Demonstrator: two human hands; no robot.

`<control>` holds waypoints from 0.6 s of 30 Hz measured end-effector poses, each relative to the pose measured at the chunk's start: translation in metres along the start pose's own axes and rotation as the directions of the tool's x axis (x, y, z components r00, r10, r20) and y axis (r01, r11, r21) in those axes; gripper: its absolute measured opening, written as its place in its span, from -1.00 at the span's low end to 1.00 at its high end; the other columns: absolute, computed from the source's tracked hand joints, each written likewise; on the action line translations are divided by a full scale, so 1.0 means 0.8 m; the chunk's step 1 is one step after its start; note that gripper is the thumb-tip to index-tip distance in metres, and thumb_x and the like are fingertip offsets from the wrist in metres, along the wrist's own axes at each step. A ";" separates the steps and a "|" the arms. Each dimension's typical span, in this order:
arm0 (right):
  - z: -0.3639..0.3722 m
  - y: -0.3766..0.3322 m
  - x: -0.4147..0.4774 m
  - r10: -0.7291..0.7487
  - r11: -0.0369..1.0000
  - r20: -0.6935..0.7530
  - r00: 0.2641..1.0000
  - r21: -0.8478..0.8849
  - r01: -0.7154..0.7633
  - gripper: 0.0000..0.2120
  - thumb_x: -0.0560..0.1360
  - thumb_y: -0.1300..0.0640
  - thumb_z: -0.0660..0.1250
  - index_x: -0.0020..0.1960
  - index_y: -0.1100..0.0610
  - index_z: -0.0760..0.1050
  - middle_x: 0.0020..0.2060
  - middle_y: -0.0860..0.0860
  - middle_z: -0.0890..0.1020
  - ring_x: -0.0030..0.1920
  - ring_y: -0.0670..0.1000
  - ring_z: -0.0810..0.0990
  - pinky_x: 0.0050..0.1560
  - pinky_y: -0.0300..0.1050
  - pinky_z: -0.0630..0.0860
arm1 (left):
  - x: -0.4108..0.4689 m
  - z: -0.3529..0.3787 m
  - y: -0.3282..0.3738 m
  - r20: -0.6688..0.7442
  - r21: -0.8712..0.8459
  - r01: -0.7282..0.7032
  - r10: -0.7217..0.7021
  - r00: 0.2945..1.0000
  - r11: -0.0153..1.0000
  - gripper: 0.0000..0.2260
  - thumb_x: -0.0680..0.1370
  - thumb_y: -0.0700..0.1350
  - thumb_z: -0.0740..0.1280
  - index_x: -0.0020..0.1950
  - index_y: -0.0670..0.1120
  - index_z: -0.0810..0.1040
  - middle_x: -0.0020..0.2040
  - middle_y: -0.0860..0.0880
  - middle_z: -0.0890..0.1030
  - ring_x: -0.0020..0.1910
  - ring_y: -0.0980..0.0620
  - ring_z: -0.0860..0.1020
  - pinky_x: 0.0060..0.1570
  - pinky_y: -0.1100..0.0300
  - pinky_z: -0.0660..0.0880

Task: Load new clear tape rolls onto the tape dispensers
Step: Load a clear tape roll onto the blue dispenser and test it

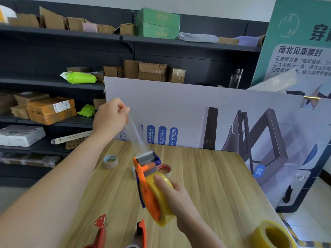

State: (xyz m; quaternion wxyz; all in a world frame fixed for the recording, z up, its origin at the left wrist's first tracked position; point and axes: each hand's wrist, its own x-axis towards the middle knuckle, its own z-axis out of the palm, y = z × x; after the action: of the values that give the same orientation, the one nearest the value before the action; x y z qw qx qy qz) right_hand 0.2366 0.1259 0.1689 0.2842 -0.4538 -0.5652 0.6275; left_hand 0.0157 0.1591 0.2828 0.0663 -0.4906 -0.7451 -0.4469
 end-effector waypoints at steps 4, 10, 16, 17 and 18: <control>-0.006 -0.005 0.000 -0.021 0.999 0.076 0.997 0.027 0.019 -0.79 0.46 -0.06 0.37 -0.14 0.09 0.57 -0.30 -0.04 0.60 -0.31 -0.11 0.58 -0.24 -0.26 0.49 | 0.012 -0.005 -0.010 -0.010 0.017 0.066 -0.066 0.998 0.998 -0.87 0.58 -0.05 0.24 -0.15 -0.05 0.48 -0.26 -0.04 0.63 -0.28 -0.08 0.61 -0.14 -0.10 0.60; -0.006 -0.006 0.001 0.033 0.996 0.000 0.999 0.079 -0.033 -0.76 0.50 -0.12 0.34 -0.21 0.01 0.47 -0.26 -0.09 0.60 -0.22 -0.11 0.58 -0.14 -0.22 0.51 | 0.020 0.002 -0.007 0.044 0.019 0.017 -0.018 0.999 1.000 -0.87 0.58 -0.07 0.24 -0.14 -0.07 0.48 -0.29 -0.02 0.65 -0.32 -0.05 0.61 -0.14 -0.08 0.60; -0.018 -0.008 0.006 -0.013 1.000 0.034 0.999 -0.003 0.013 -0.80 0.49 -0.06 0.36 -0.19 0.06 0.53 -0.30 -0.05 0.61 -0.31 -0.11 0.57 -0.24 -0.26 0.50 | 0.036 -0.003 -0.019 -0.044 0.009 0.110 -0.110 0.993 0.994 -0.87 0.59 -0.07 0.24 -0.09 -0.09 0.50 -0.25 -0.03 0.65 -0.34 -0.01 0.61 -0.20 0.05 0.54; -0.021 -0.007 0.007 -0.007 1.000 0.048 0.999 -0.005 0.007 -0.81 0.47 -0.03 0.36 -0.19 0.08 0.54 -0.32 -0.04 0.59 -0.35 -0.12 0.55 -0.30 -0.29 0.47 | 0.037 -0.002 -0.020 -0.035 0.011 0.122 -0.122 0.992 0.992 -0.87 0.59 -0.07 0.24 -0.08 -0.09 0.50 -0.26 -0.02 0.65 -0.35 0.00 0.61 -0.23 0.10 0.52; -0.024 -0.006 0.007 -0.005 1.000 0.054 0.999 -0.004 0.005 -0.83 0.48 -0.01 0.34 -0.17 0.09 0.56 -0.32 -0.03 0.58 -0.37 -0.13 0.54 -0.34 -0.31 0.46 | 0.039 -0.001 -0.021 -0.019 0.013 0.132 -0.131 0.991 0.991 -0.87 0.59 -0.07 0.24 -0.08 -0.10 0.50 -0.27 -0.01 0.65 -0.36 0.00 0.61 -0.26 0.13 0.50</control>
State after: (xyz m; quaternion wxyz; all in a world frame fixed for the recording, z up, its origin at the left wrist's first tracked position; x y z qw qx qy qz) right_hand 0.2503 0.1403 0.1731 0.2693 -0.4361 -0.5751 0.6376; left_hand -0.0137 0.1771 0.2902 0.0469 -0.4359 -0.7784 -0.4494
